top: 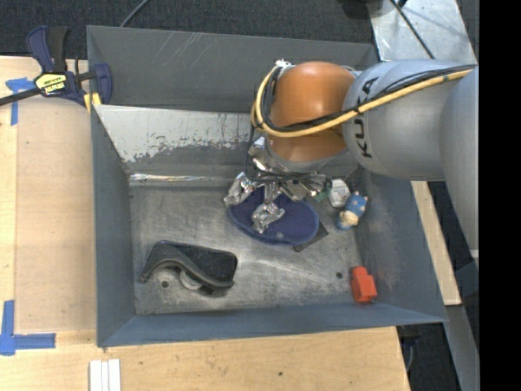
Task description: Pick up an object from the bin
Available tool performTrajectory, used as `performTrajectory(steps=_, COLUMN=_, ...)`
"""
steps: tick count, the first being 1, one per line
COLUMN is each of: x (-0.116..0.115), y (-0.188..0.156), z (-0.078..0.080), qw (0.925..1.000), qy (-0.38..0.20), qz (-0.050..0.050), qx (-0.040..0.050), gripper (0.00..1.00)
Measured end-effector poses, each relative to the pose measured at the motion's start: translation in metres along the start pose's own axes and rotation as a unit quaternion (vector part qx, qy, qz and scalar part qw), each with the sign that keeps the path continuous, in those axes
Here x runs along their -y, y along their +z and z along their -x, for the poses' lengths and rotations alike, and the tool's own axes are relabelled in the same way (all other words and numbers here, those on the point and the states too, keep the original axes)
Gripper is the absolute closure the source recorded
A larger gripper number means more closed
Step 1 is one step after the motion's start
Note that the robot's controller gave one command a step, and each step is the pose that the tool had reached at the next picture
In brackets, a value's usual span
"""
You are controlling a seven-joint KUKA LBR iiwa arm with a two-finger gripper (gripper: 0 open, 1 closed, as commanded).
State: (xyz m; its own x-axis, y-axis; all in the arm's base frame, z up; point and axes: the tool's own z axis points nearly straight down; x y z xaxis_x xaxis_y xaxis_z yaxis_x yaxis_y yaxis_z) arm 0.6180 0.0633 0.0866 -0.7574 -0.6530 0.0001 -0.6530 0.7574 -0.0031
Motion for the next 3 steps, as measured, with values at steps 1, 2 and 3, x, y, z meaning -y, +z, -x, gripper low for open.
performTrajectory(steps=1, x=-0.001, y=-0.001, z=0.004, qw=1.0000, qy=-0.001, qz=-0.002, qx=0.0091, gripper=0.00)
performTrajectory(steps=2, x=0.000, y=0.000, z=0.000, qw=1.0000, qy=0.000, qz=-0.001, qx=0.0011, gripper=1.00)
performTrajectory(steps=3, x=-0.023, y=-0.143, z=-0.001, qw=0.9999, qy=0.012, qz=-0.002, qx=0.0056, gripper=1.00)
